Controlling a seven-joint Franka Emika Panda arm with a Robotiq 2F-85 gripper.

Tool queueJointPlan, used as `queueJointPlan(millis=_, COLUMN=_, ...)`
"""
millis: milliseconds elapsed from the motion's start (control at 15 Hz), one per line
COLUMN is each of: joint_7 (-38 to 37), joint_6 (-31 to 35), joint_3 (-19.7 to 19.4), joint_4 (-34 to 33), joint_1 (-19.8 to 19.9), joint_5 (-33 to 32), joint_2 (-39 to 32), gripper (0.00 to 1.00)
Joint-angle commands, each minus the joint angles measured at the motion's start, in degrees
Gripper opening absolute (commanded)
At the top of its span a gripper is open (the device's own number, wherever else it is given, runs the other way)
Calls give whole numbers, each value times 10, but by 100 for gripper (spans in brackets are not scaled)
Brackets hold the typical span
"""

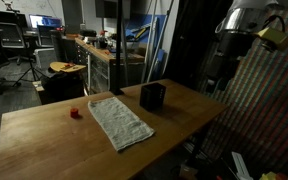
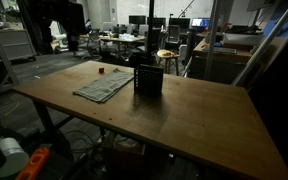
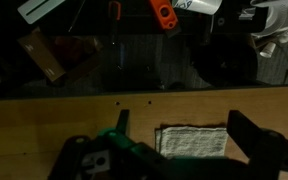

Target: Pick up the cloth and put it in the box

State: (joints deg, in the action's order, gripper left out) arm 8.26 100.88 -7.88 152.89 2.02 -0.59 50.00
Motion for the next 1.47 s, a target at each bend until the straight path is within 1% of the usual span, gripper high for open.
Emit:
queueJointPlan(millis=0, joint_7=2, joint_6=-1, joint_3=3, joint_4=-1, joint_1=3, joint_5=2, joint_2=-1, gripper=100)
queueJointPlan(millis=533, joint_7=2, joint_6=-1, joint_3=3, joint_4=-1, joint_1=3, joint_5=2, joint_2=-1, gripper=100)
queueJointPlan(millis=733, joint_7=7, joint_6=4, joint_3=11, joint_4=-1, joint_1=-6, joint_5=1, joint_2=-22, gripper=100)
queueJointPlan(millis=933, joint_7=8, joint_6=23, joint_3=30, joint_4=-2, joint_1=-25, joint_5=3, joint_2=-57, gripper=100)
queueJointPlan(millis=1133, joint_7=4, joint_6=76, joint_3=54, joint_4=-5, joint_1=-51, joint_5=12, joint_2=-100, gripper=100)
queueJointPlan(millis=1400, joint_7=2, joint_6=183, joint_3=79, joint_4=-17, joint_1=-82, joint_5=28, joint_2=-170, gripper=100)
